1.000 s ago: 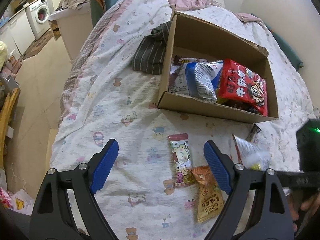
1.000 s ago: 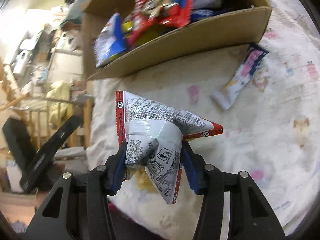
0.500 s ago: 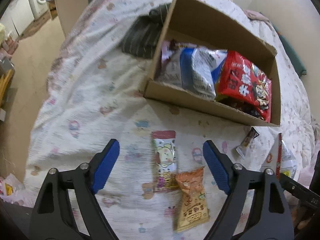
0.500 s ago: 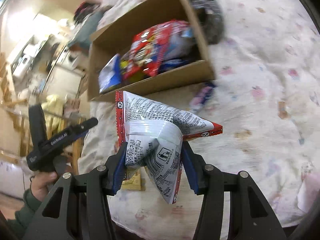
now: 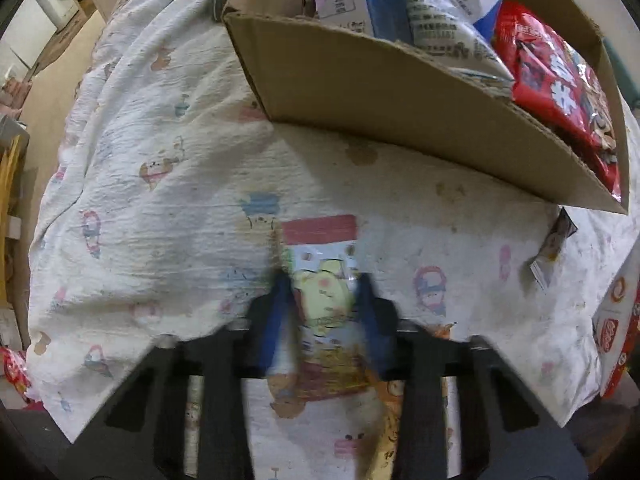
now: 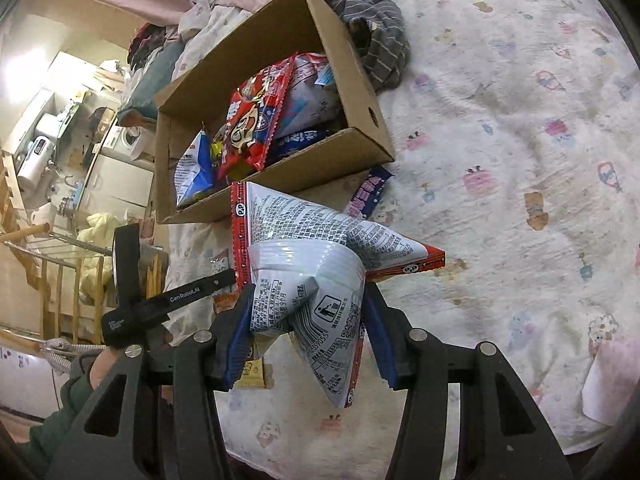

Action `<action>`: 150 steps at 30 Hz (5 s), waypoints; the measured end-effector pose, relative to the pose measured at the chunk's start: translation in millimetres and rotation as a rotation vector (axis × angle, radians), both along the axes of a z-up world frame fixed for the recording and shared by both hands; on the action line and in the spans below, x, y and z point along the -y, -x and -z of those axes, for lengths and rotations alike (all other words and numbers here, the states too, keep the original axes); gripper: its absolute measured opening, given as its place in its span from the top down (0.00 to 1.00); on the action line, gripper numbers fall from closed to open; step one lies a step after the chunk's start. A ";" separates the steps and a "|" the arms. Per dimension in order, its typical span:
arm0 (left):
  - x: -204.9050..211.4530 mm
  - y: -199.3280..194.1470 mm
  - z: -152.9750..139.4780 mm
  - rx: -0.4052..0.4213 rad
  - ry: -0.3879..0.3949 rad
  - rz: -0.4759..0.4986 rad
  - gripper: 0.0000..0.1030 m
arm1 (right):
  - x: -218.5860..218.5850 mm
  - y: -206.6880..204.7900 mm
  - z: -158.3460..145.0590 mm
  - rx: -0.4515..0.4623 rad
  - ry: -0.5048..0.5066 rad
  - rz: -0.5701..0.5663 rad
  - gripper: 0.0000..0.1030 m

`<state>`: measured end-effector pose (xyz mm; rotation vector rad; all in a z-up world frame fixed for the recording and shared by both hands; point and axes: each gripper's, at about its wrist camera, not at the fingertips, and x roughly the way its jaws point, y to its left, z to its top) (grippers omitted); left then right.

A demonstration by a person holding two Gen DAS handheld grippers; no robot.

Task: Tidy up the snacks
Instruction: 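Grasp the pink cartoon rice bar with the left gripper while the right grasps the white chip bag, then carry the pink bar with the left gripper while the right carries the white chip bag over the box, then open the left gripper over the box while the right releases the white chip bag, then move both open grippers back toward the last snacks on the sheet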

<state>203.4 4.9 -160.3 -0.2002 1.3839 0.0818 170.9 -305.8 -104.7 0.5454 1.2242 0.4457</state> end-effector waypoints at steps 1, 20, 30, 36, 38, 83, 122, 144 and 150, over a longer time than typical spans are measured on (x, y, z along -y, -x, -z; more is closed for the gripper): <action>-1.0 0.6 -1.1 0.003 0.005 0.000 0.78 | -2.2 -0.8 -0.6 0.004 0.000 -0.005 0.48; -37.7 21.0 -58.2 0.191 -0.052 -0.081 0.78 | -8.0 1.4 -1.1 0.017 0.034 -0.011 0.48; -19.0 40.6 -110.1 0.340 -0.032 0.022 0.78 | -9.9 6.1 -10.3 0.041 0.030 -0.013 0.48; -10.6 43.7 -157.8 0.443 -0.034 0.081 0.78 | -12.7 3.6 -53.1 0.140 -0.013 -0.022 0.48; -11.3 36.6 -167.9 0.459 -0.031 0.092 0.78 | -13.5 -2.4 -68.0 0.176 -0.020 -0.012 0.48; 21.3 -112.8 -131.9 0.437 0.000 0.182 0.33 | -60.5 -180.2 -51.5 0.187 0.091 -0.006 0.15; 2.9 -45.4 -163.8 0.542 -0.026 0.105 0.07 | -44.8 -102.8 -63.1 0.253 0.105 0.043 0.03; 4.4 41.6 -137.0 0.434 -0.033 0.095 0.07 | -33.7 -16.1 -40.0 0.168 0.134 0.055 0.03; 6.4 57.8 -115.3 0.359 -0.012 0.053 0.07 | -24.3 -6.7 -24.7 0.120 0.141 0.081 0.03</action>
